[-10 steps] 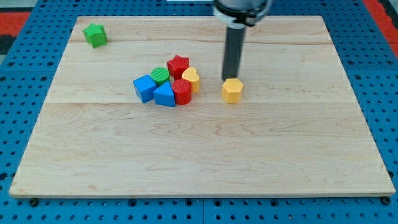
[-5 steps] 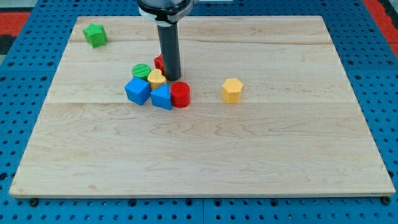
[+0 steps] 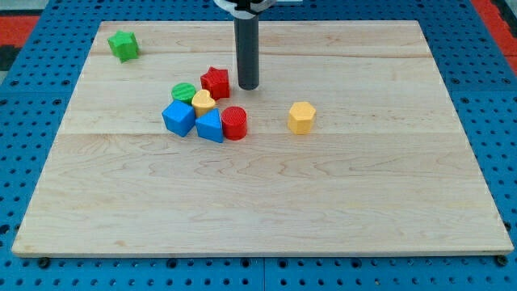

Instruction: Push the red star into the green star

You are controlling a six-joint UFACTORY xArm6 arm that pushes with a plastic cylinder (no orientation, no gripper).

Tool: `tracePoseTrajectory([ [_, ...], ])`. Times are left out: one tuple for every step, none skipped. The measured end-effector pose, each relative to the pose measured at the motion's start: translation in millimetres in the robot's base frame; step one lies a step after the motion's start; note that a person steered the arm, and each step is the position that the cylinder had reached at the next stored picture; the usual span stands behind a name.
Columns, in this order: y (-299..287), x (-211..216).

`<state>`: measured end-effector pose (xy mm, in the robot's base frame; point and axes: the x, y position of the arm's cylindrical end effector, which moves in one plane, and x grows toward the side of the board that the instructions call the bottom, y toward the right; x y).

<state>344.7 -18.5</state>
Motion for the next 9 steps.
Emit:
tracePoseTrajectory([
  [0.0,-0.1],
  [-2.5,0.4],
  [-45.5,10.2],
  [-117.8,-4.1],
  [-153.1,-26.6],
  [-169.7,-14.5],
  [-193.7,4.5],
  [-209.0,-10.3],
  [-208.5,-26.7],
])
